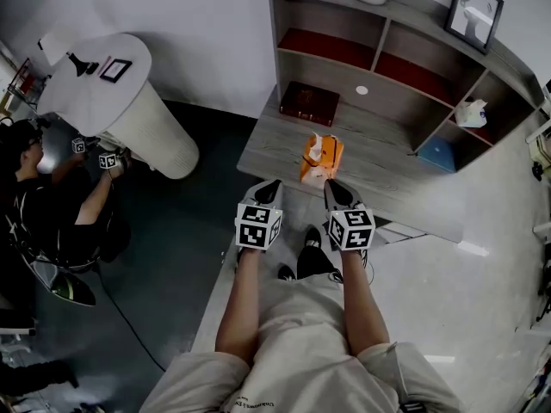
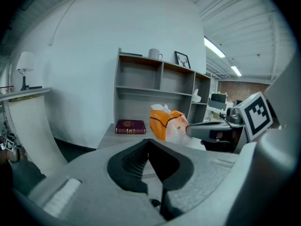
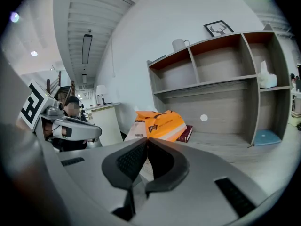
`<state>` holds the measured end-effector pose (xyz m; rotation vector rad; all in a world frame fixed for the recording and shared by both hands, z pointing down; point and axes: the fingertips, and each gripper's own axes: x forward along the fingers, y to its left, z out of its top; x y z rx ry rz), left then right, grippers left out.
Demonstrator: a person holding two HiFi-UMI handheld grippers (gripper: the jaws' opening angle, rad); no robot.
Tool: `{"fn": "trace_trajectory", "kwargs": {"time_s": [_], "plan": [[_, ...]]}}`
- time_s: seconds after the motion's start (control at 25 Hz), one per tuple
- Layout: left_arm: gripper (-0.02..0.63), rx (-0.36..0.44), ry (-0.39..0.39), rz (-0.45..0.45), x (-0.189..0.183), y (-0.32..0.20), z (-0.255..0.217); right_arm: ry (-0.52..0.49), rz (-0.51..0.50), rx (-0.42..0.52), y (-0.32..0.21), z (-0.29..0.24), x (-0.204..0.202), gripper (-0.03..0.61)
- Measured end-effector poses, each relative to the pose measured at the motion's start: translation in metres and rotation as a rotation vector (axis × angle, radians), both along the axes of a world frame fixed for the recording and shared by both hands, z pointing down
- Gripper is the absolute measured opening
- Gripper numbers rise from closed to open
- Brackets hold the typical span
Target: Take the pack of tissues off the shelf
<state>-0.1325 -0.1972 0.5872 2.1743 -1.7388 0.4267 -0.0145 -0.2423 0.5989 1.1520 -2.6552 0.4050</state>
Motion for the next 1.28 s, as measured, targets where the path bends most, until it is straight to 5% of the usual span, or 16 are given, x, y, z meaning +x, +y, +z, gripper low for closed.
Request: {"fn": "trace_trajectory", "kwargs": {"time_s": [1.28], "plan": [[0.009,-0.024,0.024,-0.016,-0.009,0.002,0.01,0.006,0.0,-0.031,-0.001,0.01,-0.003,0.018]]}}
